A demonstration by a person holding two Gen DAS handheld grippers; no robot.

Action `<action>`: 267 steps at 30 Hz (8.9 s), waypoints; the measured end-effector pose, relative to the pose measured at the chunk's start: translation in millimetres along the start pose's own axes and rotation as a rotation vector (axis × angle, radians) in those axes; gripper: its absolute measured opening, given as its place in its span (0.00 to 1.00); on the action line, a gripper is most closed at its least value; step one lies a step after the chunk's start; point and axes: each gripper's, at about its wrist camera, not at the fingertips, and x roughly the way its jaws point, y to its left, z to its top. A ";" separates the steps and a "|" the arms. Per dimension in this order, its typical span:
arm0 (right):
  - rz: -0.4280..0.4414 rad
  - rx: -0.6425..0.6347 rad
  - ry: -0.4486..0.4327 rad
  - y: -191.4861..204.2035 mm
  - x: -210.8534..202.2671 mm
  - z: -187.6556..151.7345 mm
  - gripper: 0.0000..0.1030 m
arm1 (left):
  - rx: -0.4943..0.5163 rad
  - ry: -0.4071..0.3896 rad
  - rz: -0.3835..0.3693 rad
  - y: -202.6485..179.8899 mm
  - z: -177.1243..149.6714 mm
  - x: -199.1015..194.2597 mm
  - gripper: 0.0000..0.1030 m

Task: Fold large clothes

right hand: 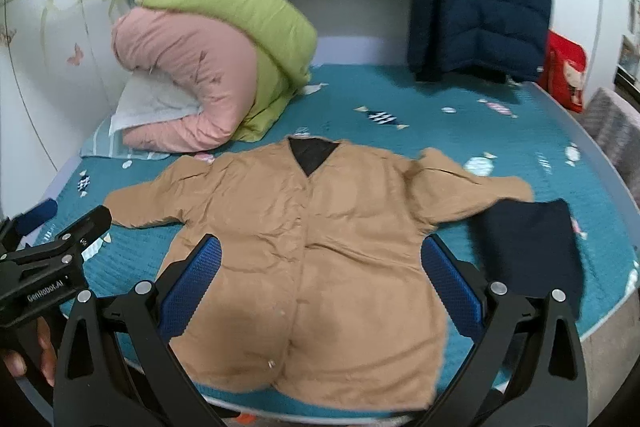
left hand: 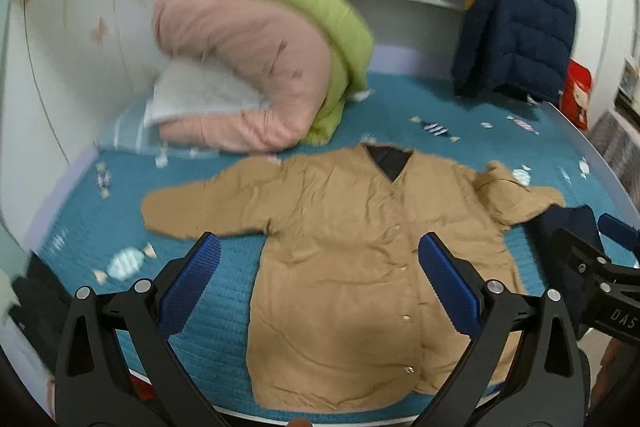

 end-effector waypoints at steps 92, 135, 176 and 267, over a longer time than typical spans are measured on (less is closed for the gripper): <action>0.552 0.329 0.435 156.3 380.0 -25.8 0.05 | -0.166 -0.182 -0.298 109.4 114.0 184.1 0.15; 0.692 0.679 0.488 74.9 367.6 -71.6 0.00 | 0.289 0.465 -0.109 -237.4 12.6 393.0 0.38; 0.205 0.564 0.242 -235.1 216.7 -39.4 0.41 | 0.184 0.351 -0.303 -250.5 49.2 307.6 0.91; 0.311 0.338 0.080 -98.7 271.0 103.9 0.04 | 0.117 0.279 -0.317 -113.3 -4.7 314.1 0.08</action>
